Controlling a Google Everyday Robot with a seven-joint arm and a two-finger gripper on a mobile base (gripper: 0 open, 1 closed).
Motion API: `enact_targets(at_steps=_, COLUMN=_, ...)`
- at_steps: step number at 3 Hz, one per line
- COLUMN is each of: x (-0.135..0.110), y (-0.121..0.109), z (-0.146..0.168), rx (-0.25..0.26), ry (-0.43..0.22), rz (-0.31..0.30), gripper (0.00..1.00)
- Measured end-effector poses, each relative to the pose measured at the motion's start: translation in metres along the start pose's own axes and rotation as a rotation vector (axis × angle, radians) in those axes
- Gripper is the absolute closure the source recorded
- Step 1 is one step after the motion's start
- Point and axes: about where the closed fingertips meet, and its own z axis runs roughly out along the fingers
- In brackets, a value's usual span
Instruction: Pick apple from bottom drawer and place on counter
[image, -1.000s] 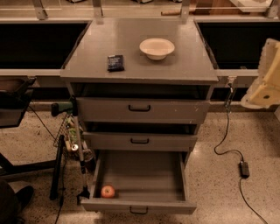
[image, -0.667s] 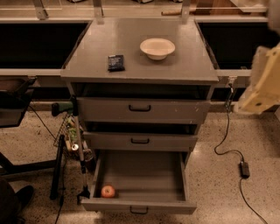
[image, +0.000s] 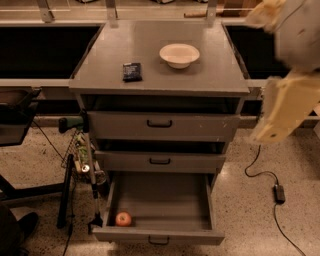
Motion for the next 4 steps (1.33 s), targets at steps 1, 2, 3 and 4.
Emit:
enact_targets(at_steps=1, x=-0.071, y=0.035, z=0.077, rx=-0.077, ry=-0.119, rz=-0.202, gripper=0.0)
enact_targets(at_steps=2, x=-0.112, y=0.085, z=0.198, rx=-0.202, ry=-0.188, rz=-0.324, gripper=0.0)
enact_targets(at_steps=3, x=-0.103, y=0.108, z=0.24, rx=-0.239, ry=-0.197, rz=-0.316, gripper=0.0)
enact_targets(at_steps=4, x=-0.103, y=0.108, z=0.24, rx=-0.239, ry=-0.197, rz=-0.316, gripper=0.0)
